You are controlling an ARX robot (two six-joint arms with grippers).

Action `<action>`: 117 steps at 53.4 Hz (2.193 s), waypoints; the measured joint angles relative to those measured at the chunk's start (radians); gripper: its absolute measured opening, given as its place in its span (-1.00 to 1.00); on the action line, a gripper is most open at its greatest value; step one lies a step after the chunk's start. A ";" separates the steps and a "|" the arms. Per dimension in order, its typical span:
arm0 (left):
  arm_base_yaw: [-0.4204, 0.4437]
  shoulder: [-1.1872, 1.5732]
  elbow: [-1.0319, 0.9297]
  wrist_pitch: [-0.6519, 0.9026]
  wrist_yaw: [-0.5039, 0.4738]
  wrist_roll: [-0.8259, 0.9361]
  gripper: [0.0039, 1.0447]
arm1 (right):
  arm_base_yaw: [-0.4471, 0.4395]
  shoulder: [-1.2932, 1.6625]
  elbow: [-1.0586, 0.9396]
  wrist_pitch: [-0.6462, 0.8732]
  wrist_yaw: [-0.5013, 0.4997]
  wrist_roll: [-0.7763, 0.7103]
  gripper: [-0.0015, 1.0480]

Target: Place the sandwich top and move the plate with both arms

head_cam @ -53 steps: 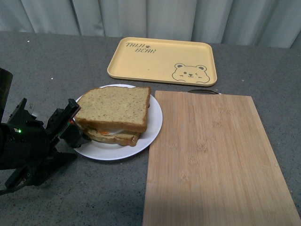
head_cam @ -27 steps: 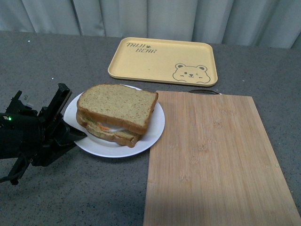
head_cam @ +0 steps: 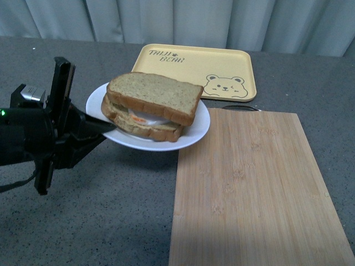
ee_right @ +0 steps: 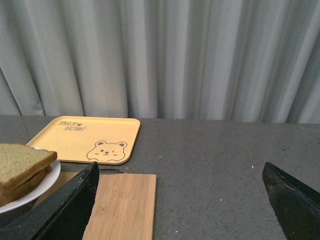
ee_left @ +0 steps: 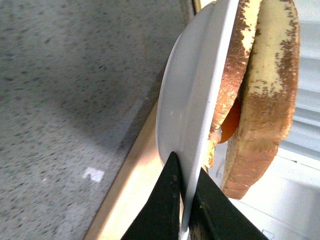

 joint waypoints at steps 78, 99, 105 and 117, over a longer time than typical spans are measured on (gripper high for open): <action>-0.100 0.453 0.760 -0.115 -0.016 -0.134 0.00 | 0.000 0.000 0.000 0.000 0.000 0.000 0.82; -0.060 0.351 0.597 -0.129 -0.009 -0.080 0.87 | 0.000 0.000 0.000 0.000 0.000 0.000 0.82; -0.047 0.246 0.494 -0.153 -0.037 -0.023 0.88 | 0.000 0.000 0.000 0.000 0.000 0.000 0.82; -0.058 0.136 0.188 0.399 -0.626 0.665 0.36 | 0.000 0.000 0.000 0.000 0.000 0.000 0.82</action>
